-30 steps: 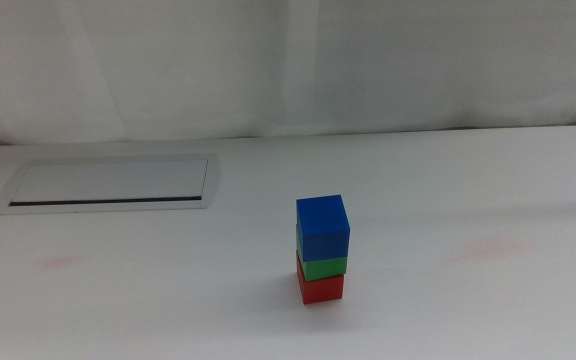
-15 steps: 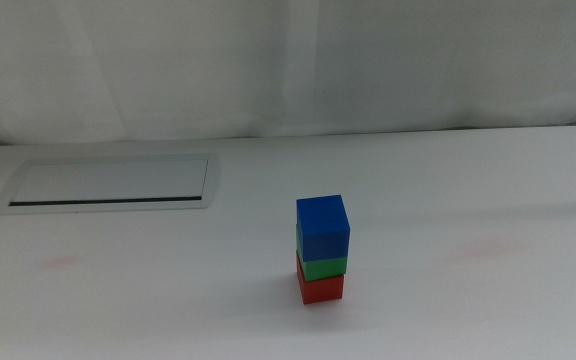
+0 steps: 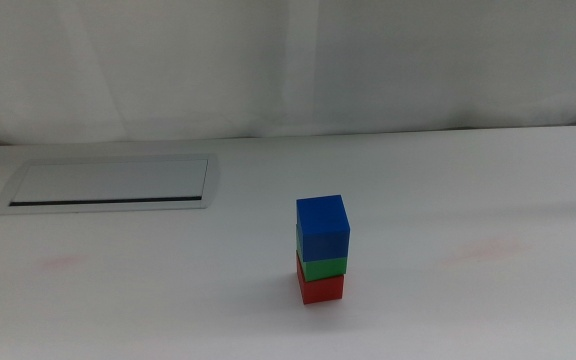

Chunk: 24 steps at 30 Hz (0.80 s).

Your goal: Stack red cubes first, then green, then blue cubes in a specific spot.

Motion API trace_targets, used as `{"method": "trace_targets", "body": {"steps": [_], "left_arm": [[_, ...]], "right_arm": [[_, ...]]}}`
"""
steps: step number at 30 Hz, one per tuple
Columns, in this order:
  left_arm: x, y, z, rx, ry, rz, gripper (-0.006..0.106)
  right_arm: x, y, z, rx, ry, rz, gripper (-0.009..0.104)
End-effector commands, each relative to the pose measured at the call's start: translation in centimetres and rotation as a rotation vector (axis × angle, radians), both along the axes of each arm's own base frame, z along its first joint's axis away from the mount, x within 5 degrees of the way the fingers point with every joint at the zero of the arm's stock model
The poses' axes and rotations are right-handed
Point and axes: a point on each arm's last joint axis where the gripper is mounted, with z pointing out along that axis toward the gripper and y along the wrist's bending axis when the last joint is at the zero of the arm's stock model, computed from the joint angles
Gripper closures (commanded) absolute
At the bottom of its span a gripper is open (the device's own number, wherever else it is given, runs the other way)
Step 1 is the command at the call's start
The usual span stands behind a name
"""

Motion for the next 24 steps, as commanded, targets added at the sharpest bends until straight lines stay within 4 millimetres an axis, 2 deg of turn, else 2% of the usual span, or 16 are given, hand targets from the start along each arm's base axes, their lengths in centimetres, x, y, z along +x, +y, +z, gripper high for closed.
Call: {"method": "trace_targets", "body": {"steps": [1, 3, 4, 7, 8, 11, 14, 19, 24], "left_arm": [[-0.3, -0.1, 0.1, -0.008, -0.059, -0.007, 0.103], [-0.5, -0.2, 0.2, -0.014, -0.068, -0.006, 0.103], [-0.5, -0.2, 0.1, -0.012, -0.065, -0.006, 0.103], [-0.5, -0.2, 0.1, -0.012, -0.065, -0.006, 0.103], [-0.6, -0.2, 0.1, -0.013, -0.059, -0.005, 0.103], [-0.5, -0.2, -0.1, -0.022, -0.069, -0.005, 0.103], [-0.3, -0.3, -1.1, -0.029, -0.1, -0.022, 0.103], [-0.3, -0.7, -3.9, -0.041, -0.138, -0.059, 0.103], [-0.9, -0.8, -6.9, -0.078, -0.057, -0.045, 0.103]], "right_arm": [[0.2, 0.4, -1.8, 0.021, -0.054, 0.031, 0.092], [1.4, 1.2, -3.8, 0.058, -0.11, 0.066, 0.092], [3.0, 2.1, -6.1, 0.048, -0.16, 0.107, 0.092], [5.4, 3.3, -9.6, -0.01, -0.202, 0.158, 0.092], [6.6, 3.9, -11.9, -0.059, -0.209, 0.19, 0.092], [7.6, 4.7, -15.1, -0.106, -0.222, 0.249, 0.092], [7.9, 5.2, -17.9, -0.119, -0.201, 0.291, 0.092], [7.9, 5.2, -20.6, -0.132, -0.129, 0.302, 0.092], [7.9, 5.2, -20.7, -0.131, -0.134, 0.305, 0.092]]}}
